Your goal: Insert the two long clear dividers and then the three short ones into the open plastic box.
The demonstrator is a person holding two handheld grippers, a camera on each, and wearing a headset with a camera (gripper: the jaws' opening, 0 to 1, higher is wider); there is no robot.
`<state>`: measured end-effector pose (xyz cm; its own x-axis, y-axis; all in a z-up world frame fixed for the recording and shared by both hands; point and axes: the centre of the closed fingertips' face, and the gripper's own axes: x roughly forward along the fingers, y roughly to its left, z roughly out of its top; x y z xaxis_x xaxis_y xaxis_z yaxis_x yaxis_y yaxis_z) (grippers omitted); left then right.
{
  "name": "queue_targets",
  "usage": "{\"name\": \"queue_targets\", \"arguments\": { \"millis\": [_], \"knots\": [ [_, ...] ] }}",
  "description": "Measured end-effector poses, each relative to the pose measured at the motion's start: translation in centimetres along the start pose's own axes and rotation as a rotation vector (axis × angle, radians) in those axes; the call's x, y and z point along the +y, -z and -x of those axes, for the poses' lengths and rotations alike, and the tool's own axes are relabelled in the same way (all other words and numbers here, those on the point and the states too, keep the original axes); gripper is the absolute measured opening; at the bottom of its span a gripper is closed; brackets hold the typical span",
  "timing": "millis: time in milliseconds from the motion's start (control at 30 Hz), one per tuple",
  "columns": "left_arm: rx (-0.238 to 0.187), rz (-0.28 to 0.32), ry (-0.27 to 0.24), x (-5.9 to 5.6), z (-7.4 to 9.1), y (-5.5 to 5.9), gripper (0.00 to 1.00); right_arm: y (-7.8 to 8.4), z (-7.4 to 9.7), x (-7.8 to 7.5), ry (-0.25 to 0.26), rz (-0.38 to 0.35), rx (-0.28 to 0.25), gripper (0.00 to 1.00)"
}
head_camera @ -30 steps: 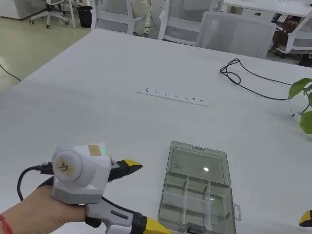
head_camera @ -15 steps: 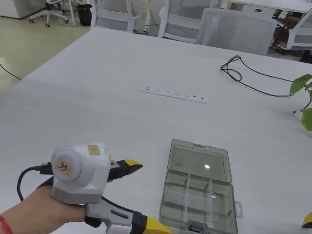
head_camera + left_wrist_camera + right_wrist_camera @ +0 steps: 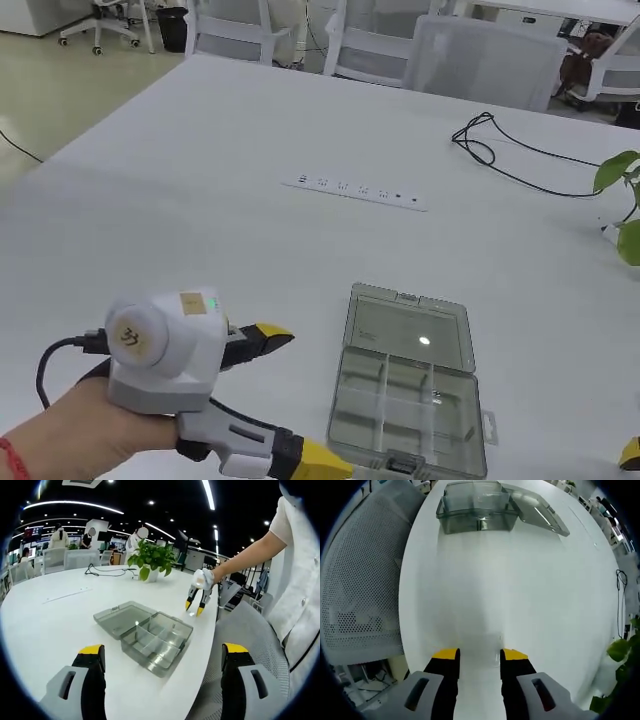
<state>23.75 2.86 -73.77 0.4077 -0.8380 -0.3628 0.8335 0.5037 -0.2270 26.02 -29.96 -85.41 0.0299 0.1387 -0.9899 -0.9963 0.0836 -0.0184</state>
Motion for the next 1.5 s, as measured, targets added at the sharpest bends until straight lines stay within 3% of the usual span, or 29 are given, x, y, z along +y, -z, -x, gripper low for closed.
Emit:
{"name": "queue_targets", "arguments": {
  "millis": [167, 367, 600, 700, 767, 833, 900, 967, 1067, 1233, 1500],
  "knots": [
    [-0.002, 0.005, -0.005, 0.2, 0.1, -0.1, 0.99, -1.6, 1.3, -0.6, 0.035, 0.000, -0.043, 0.33],
    [-0.030, 0.049, -0.011, 0.3, 0.0, -0.7, 0.97, -5.6, 4.2, -1.6, 0.102, 0.025, -0.135, 0.33],
    [-0.076, 0.153, -0.012, 0.1, -0.6, -2.6, 0.87, -12.5, 8.2, -1.6, 0.174, 0.095, -0.254, 0.33],
    [-0.096, 0.169, 0.000, -0.2, -1.1, -3.3, 0.83, -14.8, 9.2, -1.2, 0.185, 0.103, -0.292, 0.33],
    [-0.111, 0.210, 0.019, -0.8, -1.7, -4.1, 0.80, -16.9, 10.0, -0.8, 0.199, 0.130, -0.316, 0.33],
    [-0.115, 0.251, 0.027, -1.2, -2.1, -4.5, 0.75, -18.2, 10.4, -0.5, 0.207, 0.138, -0.331, 0.33],
    [-0.160, 0.306, 0.063, -2.0, -2.5, -5.5, 0.74, -19.6, 10.8, -0.1, 0.212, 0.154, -0.342, 0.33],
    [-0.168, 0.362, 0.064, -2.2, -3.0, -5.9, 0.71, -20.9, 11.2, 0.4, 0.215, 0.168, -0.356, 0.33],
    [-0.169, 0.380, 0.076, -2.7, -3.6, -6.0, 0.61, -22.6, 11.8, 1.2, 0.222, 0.194, -0.367, 0.33],
    [-0.175, 0.448, 0.091, -3.3, -4.3, -6.2, 0.53, -24.6, 12.5, 2.1, 0.232, 0.236, -0.369, 0.33],
    [-0.197, 0.516, 0.120, -4.1, -4.9, -6.6, 0.41, -26.8, 12.9, 3.4, 0.232, 0.304, -0.370, 0.33]
  ]
}}
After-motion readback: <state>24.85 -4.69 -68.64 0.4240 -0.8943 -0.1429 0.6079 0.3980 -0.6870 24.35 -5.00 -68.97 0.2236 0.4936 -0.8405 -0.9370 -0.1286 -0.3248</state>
